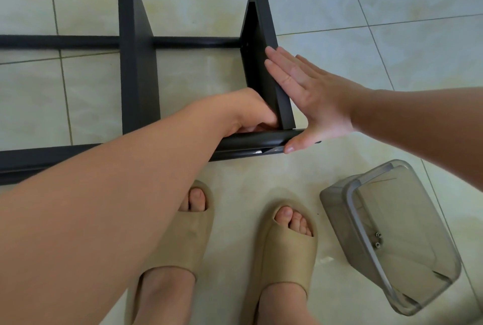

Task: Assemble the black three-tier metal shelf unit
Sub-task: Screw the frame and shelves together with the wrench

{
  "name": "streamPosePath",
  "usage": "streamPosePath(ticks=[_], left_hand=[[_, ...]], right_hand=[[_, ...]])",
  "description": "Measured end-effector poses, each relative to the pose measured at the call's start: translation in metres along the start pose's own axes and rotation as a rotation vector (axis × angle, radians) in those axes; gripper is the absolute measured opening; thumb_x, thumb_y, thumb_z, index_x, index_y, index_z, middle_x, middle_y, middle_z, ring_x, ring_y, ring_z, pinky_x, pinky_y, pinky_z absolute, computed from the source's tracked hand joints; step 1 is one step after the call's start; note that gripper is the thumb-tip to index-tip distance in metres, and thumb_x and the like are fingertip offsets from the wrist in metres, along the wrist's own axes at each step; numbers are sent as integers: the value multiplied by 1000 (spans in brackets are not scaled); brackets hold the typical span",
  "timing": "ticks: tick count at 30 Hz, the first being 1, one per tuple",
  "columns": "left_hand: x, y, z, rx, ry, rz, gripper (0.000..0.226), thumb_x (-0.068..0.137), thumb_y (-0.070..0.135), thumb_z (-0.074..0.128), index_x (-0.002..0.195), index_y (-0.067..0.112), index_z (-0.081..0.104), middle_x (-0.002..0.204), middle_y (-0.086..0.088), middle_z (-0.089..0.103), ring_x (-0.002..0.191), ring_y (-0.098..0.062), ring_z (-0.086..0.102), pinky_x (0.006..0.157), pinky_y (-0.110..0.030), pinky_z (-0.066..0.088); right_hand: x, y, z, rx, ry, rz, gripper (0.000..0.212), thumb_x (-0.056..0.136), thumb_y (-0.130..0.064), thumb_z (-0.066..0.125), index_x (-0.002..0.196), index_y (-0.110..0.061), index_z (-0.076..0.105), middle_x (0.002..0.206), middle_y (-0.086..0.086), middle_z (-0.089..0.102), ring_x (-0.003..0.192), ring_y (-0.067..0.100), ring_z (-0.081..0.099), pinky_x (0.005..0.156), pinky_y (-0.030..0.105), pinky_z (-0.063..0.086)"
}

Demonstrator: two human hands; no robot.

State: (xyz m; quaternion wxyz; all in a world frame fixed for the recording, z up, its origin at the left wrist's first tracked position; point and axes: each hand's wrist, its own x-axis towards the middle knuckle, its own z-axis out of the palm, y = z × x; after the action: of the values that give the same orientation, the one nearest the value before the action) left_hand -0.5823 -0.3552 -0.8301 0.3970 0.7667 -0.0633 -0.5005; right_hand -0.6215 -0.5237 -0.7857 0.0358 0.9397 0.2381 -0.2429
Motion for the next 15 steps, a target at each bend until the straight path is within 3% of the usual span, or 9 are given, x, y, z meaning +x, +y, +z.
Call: streamPosePath(ticks=[3, 5, 7, 9, 12, 15], left_hand=[[3, -1, 0, -66, -38, -35, 8, 77, 11, 67, 85, 9, 65, 62, -12, 51, 50, -20, 43, 53, -25, 33], [4, -4, -1, -148, -122, -71, 30, 76, 12, 70, 103, -1, 71, 81, -18, 64, 69, -26, 59, 66, -32, 43], [2, -5, -2, -235, -201, -97, 25, 87, 8, 65, 109, -1, 70, 88, -15, 71, 80, -28, 67, 73, -33, 52], [1, -6, -3, -297, -247, -115, 23, 93, 6, 59, 113, 0, 69, 92, -14, 73, 84, -27, 69, 75, -32, 56], [1, -6, -4, -330, -267, -136, 24, 94, 6, 57, 115, 1, 68, 98, -15, 74, 79, -24, 71, 65, -27, 59], [-1, -5, -4, -339, -273, -158, 27, 94, 5, 57, 118, 0, 68, 108, -17, 73, 97, -30, 71, 85, -36, 59]], right_hand=[[1, 1, 2, 3, 12, -6, 145, 57, -99, 37, 156, -15, -25, 163, 1, -34, 148, 13, -34, 124, 34, -12], [1, 1, 3, 6, 15, -4, 145, 57, -99, 38, 157, -14, -24, 163, 1, -33, 149, 14, -31, 125, 35, -11], [1, 1, 4, 4, 20, -3, 145, 57, -99, 38, 157, -14, -24, 163, 2, -33, 150, 15, -31, 125, 35, -11], [1, 1, 4, -1, 22, -3, 145, 57, -99, 39, 157, -15, -24, 163, 1, -33, 150, 16, -31, 125, 36, -12], [2, 2, 5, -3, 24, -5, 145, 57, -99, 39, 157, -15, -23, 163, 1, -33, 150, 16, -31, 125, 36, -11], [2, 3, 6, 3, 30, -6, 145, 57, -99, 39, 157, -15, -23, 163, 1, -33, 149, 14, -33, 124, 35, -12]])
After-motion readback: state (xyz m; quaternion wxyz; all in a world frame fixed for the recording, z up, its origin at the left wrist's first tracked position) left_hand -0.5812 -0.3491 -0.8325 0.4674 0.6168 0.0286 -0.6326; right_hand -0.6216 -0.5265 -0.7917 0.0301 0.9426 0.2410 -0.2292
